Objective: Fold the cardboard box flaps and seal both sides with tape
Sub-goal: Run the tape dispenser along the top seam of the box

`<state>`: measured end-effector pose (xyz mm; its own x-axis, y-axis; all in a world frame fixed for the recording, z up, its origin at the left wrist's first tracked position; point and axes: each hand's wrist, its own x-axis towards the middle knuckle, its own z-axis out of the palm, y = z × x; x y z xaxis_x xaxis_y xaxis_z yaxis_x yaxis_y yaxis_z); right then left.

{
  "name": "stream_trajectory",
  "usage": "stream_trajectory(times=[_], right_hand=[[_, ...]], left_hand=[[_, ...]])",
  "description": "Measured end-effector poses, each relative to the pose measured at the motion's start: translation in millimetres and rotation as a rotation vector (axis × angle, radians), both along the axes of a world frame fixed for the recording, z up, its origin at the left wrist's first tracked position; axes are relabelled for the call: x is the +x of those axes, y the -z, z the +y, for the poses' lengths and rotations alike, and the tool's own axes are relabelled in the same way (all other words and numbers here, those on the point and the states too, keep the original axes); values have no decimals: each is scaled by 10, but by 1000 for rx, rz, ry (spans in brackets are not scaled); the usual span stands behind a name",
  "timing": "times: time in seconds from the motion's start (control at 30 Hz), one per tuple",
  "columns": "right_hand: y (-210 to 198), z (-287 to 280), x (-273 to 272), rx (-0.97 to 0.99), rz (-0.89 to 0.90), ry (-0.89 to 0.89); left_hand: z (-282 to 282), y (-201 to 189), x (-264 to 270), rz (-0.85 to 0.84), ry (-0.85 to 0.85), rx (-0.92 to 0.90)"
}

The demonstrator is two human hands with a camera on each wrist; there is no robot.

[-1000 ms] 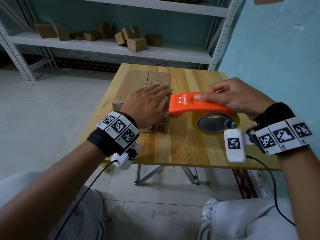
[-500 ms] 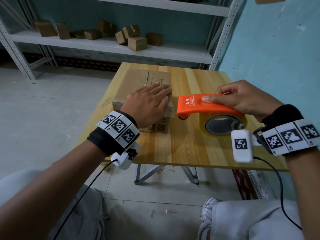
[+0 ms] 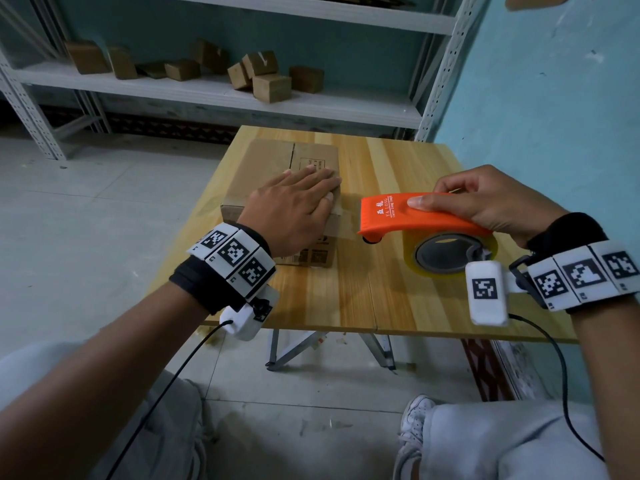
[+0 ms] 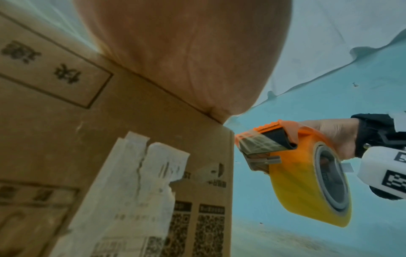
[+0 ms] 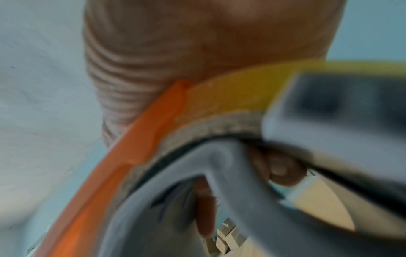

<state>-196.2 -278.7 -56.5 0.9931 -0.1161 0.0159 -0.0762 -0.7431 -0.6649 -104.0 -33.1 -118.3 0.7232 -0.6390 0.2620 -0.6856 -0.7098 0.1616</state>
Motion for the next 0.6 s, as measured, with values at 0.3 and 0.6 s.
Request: stream_trajectory(times=[0.3, 0.6], right_hand=[[24, -3, 18, -53, -17, -30], [17, -59, -8, 3, 7, -19]], left_hand=[[9, 10, 14, -14, 8, -5], [15, 2, 9, -7, 11, 5]])
